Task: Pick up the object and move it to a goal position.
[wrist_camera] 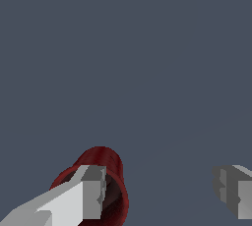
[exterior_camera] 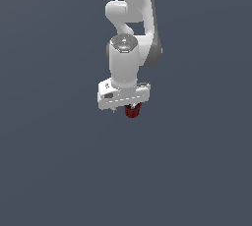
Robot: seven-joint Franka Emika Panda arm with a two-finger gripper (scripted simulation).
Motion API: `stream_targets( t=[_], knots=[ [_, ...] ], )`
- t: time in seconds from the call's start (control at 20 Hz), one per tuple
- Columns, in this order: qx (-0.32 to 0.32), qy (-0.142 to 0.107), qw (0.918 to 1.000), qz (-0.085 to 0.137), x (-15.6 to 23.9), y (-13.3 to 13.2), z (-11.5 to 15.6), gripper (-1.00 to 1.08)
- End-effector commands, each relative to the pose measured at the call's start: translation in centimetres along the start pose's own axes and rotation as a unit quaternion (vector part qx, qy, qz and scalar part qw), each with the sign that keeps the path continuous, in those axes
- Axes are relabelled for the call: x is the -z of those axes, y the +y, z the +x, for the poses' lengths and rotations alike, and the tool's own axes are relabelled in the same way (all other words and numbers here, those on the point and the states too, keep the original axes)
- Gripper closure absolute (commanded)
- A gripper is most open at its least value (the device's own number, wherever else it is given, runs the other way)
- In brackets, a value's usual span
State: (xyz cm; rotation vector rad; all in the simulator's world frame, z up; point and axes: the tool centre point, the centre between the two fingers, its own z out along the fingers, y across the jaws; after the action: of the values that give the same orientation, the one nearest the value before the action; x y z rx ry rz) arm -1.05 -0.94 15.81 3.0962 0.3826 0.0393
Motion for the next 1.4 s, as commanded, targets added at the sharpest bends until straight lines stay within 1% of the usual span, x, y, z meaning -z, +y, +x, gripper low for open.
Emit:
stream_targets(
  t=[0.0,0.2,0.35,0.5,0.65,0.8,1.0,1.15,1.35],
  knots=[
    [0.033,0.002,0.9994,0.001,-0.3,-0.3,-0.5,-0.60],
    [0.089,0.004,0.9960,0.002,-0.9,-0.9,-1.4,-0.60],
    [0.131,0.007,0.9914,0.003,-1.3,-1.3,-2.1,-0.60],
    [0.172,0.009,0.9850,0.004,-1.7,-1.8,-2.8,-0.60],
    [0.214,0.012,0.9768,0.004,-2.0,-2.2,-3.5,-0.60],
    [0.255,0.014,0.9669,0.004,-2.4,-2.7,-4.2,-0.60],
    [0.309,0.017,0.9509,0.004,-2.8,-3.4,-5.2,-0.60],
    [0.349,0.020,0.9369,0.003,-3.2,-3.8,-6.0,-0.60],
    [0.402,0.023,0.9155,0.002,-3.6,-4.5,-7.0,-0.60]
  ],
)
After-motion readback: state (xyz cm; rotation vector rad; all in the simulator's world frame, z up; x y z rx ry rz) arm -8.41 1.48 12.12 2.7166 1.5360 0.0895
